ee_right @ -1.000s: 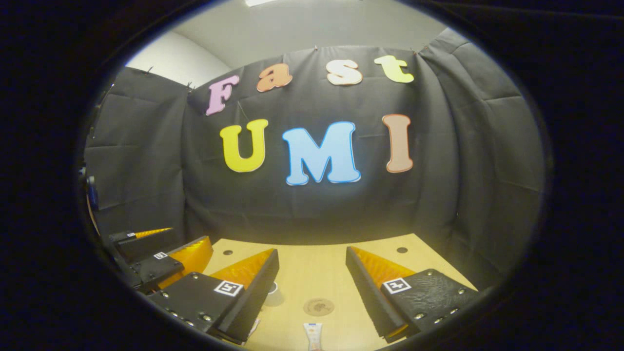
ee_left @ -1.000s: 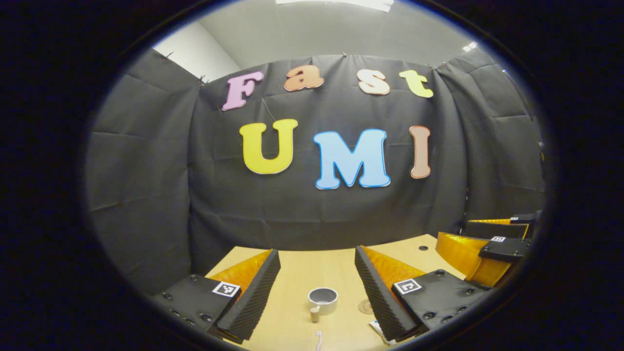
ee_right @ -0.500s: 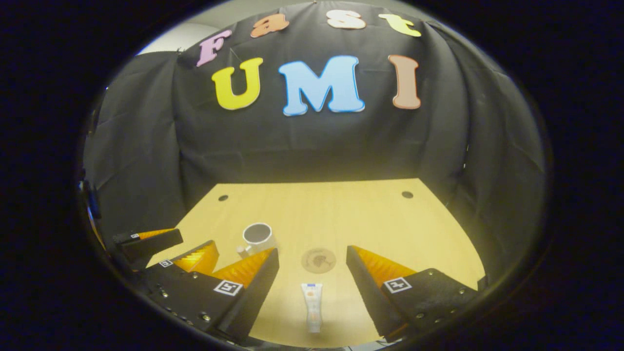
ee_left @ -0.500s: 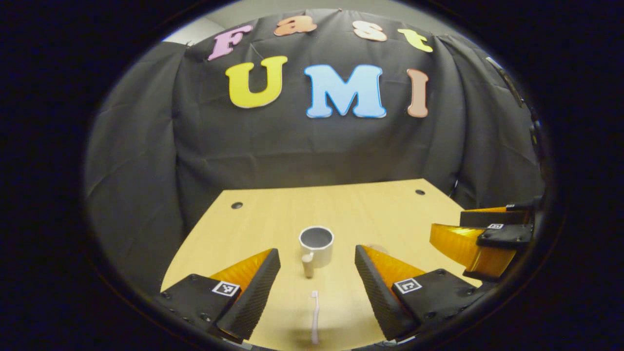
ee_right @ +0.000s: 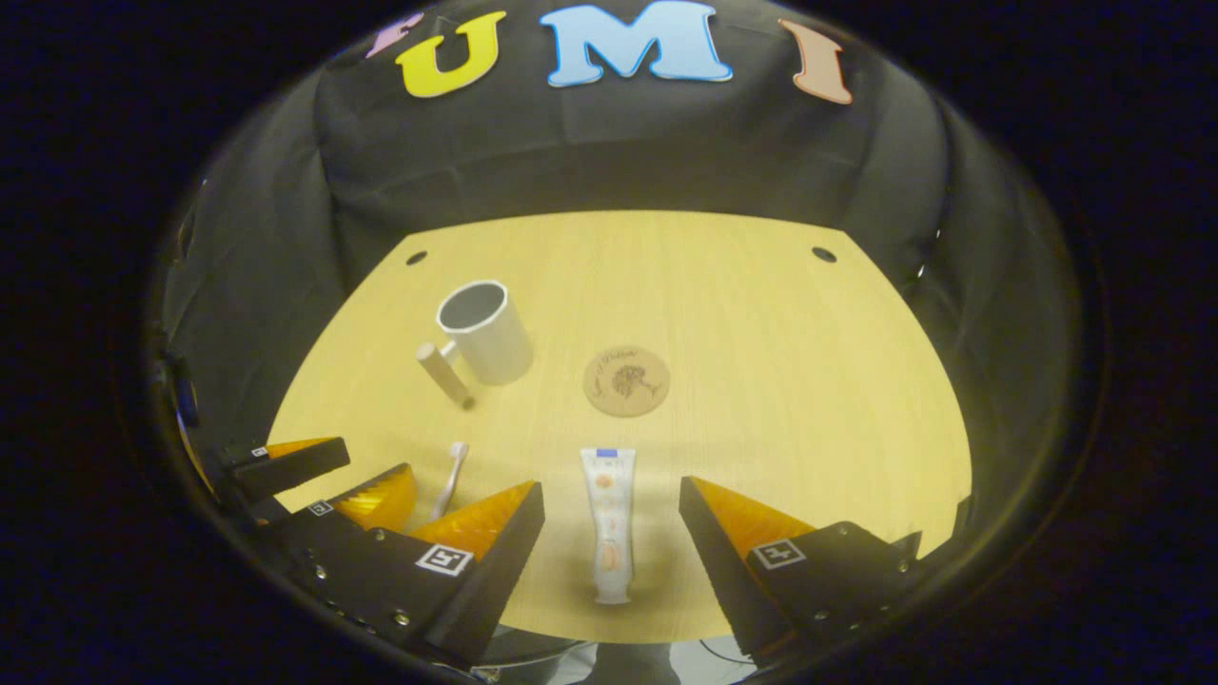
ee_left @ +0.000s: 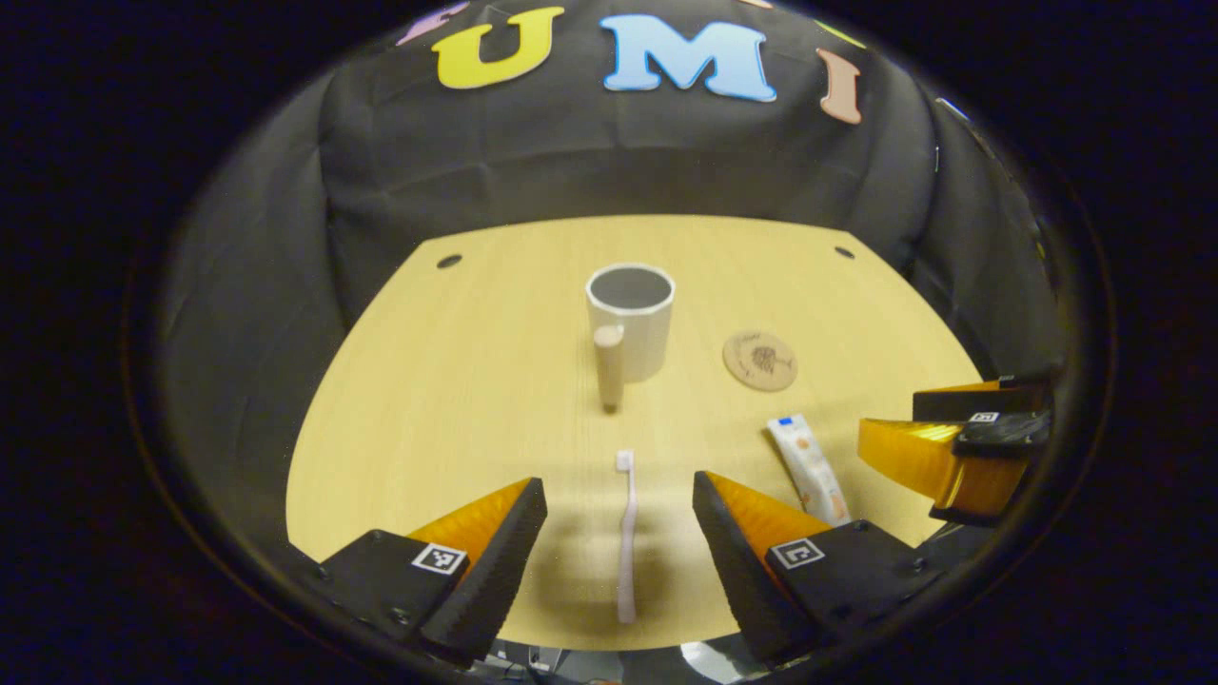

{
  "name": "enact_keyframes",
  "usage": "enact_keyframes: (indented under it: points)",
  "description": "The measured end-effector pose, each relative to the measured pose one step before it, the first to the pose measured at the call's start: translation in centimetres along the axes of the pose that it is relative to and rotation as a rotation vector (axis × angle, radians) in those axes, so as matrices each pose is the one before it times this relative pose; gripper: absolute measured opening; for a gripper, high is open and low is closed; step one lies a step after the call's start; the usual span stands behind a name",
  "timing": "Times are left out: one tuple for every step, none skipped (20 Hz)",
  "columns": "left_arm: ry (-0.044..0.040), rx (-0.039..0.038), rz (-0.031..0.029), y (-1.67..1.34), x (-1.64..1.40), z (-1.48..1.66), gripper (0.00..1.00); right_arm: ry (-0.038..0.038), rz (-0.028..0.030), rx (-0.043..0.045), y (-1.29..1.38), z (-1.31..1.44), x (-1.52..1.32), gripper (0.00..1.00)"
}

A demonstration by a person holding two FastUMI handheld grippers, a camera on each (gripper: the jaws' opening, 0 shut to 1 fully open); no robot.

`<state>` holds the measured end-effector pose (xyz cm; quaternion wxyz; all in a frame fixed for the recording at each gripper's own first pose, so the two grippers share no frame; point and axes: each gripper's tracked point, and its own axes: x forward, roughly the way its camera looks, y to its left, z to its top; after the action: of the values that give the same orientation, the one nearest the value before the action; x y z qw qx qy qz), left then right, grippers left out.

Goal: Put the toothbrush and toothpaste on the desktop into the cup, then pick up the cup and place it on the coaster on the desktop.

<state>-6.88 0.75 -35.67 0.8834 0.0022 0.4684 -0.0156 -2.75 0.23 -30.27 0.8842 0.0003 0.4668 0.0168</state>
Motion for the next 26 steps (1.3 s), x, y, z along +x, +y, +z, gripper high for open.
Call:
enact_keyframes:
  points:
    - [0.03007,-0.00045,0.00043,0.159,0.619,-0.919,1.0,0.03446,-0.00109,0.00121,-0.105,-0.667,0.669,0.91]
    - [0.02693,0.00429,0.00113,0.424,-0.185,-0.472,1.0,0.03286,0.00024,0.00268,-0.011,-0.79,0.778,0.91]
    - [0.02688,0.00671,0.00391,0.302,0.293,-0.533,1.0,0.03201,0.0012,0.00459,-0.024,-0.496,0.525,0.91]
    - [0.02271,0.00535,0.00282,0.231,0.251,-0.632,1.0,0.03158,-0.00141,0.0036,-0.058,-0.666,0.582,0.92]
    - [0.02345,0.00356,0.00124,0.108,0.401,-0.532,1.0,0.02503,-0.00108,0.00236,-0.024,-0.427,0.612,0.92]
    - [0.02337,0.00261,0.00489,0.119,0.605,-0.597,0.94,0.02409,-0.00364,-0.00131,-0.051,-0.656,0.743,0.92]
    - [0.02718,0.00002,0.0036,0.067,0.571,-0.491,1.0,0.02658,-0.00519,-0.00367,-0.118,-0.535,0.424,0.92]
    - [0.01781,-0.00013,0.00898,0.122,0.672,-0.472,1.0,0.01907,-0.00394,-0.00344,-0.085,-0.392,0.496,0.92]
    - [0.01628,-0.00026,0.00724,0.144,0.572,-0.277,1.0,0.01802,-0.00341,-0.00608,-0.084,-0.304,0.433,0.92]
    - [0.01564,-0.00105,0.00393,0.097,0.597,-0.285,1.0,0.01607,-0.00318,-0.00694,-0.042,-0.325,0.507,0.92]
    - [0.01166,-0.00008,0.00409,0.086,0.317,-0.125,1.0,0.01259,-0.00227,-0.006,-0.023,-0.099,0.318,0.92]
    - [0.00971,0.00039,0.00519,0.181,0.26,-0.157,1.0,0.00955,-0.00394,-0.00599,-0.01,-0.198,0.398,0.92]
    - [0.00949,0.00168,0.00301,0.038,0.218,-0.09,1.0,0.00777,-0.00375,-0.0054,-0.038,0.012,0.318,0.92]
    - [0.00991,0.00013,-0.00217,-0.108,0.247,-0.147,1.0,0.00803,-0.00211,-0.00442,-0.034,-0.095,0.208,0.92]
    - [0.00826,-0.00111,-0.00283,-0.142,0.159,-0.064,1.0,0.00791,-0.00114,-0.0031,-0.052,0.049,0.161,0.92]
    - [0.00759,0.0039,0.00018,0.017,0.167,-0.155,1.0,0.00878,-0.00155,-0.0024,-0.035,-0.144,0.361,0.92]
    - [0.00508,-0.00076,-0.00283,-0.149,-0.033,0.024,1.0,0.01131,0.00315,0.00105,-0.017,-0.083,0.266,0.92]
    - [0.00084,0.00274,-0.0006,-0.154,0.217,0.083,1.0,0.00755,0.00166,0.00451,0.024,-0.101,0.193,0.92]
    - [0.00303,0.00086,-0.00441,-0.101,-0.074,0.087,1.0,0.00786,-0.01133,-0.00066,-0.234,0.014,0.204,0.92]
    - [0.01093,-0.0017,-0.00316,-0.05,0.056,-0.133,0.98,-0.00115,-0.00353,-0.00522,-0.178,0.111,0.02,0.92]
    - [0.00691,-0.00567,-0.00512,-0.004,0.054,0.08,0.96,0.00529,-0.00022,-0.00596,-0.029,0.086,0.026,0.9]
    - [0.01358,-0.01594,-0.02486,-0.319,0.171,-0.066,0.96,0.01324,0.00036,-0.00295,0.012,-0.154,0.064,0.89]
    - [0.01353,-0.02345,-0.00689,-0.03,-0.015,-0.013,1.0,0.01578,0.00088,-0.00185,0.004,-0.048,0.06,0.9]
    - [0.01055,-0.00209,-0.00157,0.124,0.255,0.053,0.93,0.01396,0.00233,-0.00539,0.052,-0.101,0.084,0.91]
    - [0.00727,0.00915,-0.00175,0.043,-0.114,0.171,0.92,0.01972,0.00061,-0.00648,-0.025,0.022,0.088,0.88]
    - [0.00048,0.01327,-0.00221,-0.135,0.143,0.152,0.93,0.02955,0.00038,-0.00461,0.072,-0.321,-0.1,0.88]
